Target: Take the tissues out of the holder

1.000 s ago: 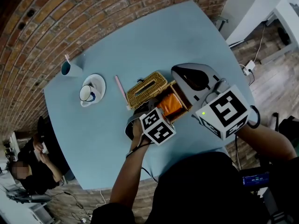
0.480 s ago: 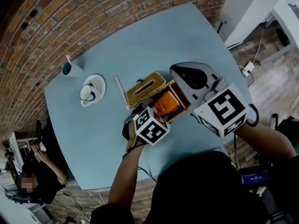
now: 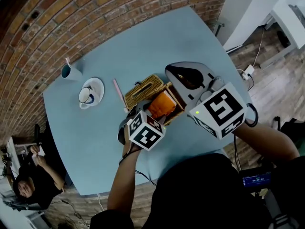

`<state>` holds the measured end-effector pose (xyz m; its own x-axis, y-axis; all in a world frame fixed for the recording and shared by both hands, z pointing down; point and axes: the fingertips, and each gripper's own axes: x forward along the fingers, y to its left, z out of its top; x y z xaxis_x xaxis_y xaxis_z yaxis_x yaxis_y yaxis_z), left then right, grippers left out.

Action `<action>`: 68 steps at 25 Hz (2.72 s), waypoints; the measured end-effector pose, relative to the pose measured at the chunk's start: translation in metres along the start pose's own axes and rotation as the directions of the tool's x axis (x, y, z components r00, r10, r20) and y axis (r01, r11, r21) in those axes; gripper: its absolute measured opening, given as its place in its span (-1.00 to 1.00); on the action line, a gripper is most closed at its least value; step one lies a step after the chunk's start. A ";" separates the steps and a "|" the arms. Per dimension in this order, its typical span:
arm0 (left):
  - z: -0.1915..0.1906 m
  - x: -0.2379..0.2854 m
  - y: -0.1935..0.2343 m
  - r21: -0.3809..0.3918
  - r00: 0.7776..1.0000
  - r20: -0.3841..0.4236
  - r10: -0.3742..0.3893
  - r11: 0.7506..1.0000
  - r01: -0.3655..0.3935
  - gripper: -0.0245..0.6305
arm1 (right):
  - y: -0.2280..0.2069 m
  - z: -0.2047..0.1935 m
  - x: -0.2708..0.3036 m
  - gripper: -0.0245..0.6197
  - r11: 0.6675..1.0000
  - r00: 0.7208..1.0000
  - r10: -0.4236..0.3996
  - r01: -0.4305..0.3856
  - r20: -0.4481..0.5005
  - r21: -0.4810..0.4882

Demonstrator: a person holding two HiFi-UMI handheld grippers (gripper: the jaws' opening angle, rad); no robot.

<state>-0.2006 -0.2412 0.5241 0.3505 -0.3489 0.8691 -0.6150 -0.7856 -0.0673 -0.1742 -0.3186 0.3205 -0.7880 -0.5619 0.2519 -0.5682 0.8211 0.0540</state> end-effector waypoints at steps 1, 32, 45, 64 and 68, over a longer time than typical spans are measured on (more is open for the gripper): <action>0.001 -0.003 0.000 -0.003 1.000 0.007 0.005 1.000 -0.005 -0.11 | 0.001 0.002 -0.001 -0.91 1.000 1.000 0.001 -0.001 0.003 -0.003; 0.032 -0.167 0.047 -0.544 0.700 0.528 0.481 0.824 -0.157 -0.10 | 0.026 0.028 -0.024 -0.91 0.998 0.998 0.007 -0.003 0.069 -0.060; 0.015 -0.221 0.020 -0.697 0.497 0.569 0.656 0.705 -0.133 -0.10 | 0.035 0.029 -0.034 -0.91 0.997 0.996 0.020 -0.014 0.088 -0.071; 0.048 -0.255 -0.022 -0.692 0.401 0.571 0.717 0.683 -0.235 -0.10 | 0.027 0.037 -0.085 -0.91 0.995 0.987 0.045 -0.030 0.154 -0.095; 0.065 -0.258 -0.043 -0.686 0.394 0.572 0.719 0.683 -0.250 -0.10 | 0.019 0.035 -0.108 -0.91 0.996 0.987 0.041 -0.028 0.157 -0.080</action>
<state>-0.2192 -0.1508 0.2705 0.0997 -0.9949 0.0131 -0.9924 -0.0985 0.0732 -0.1083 -0.2460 0.2604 -0.8378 -0.5368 0.0993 -0.5249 0.8421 0.1240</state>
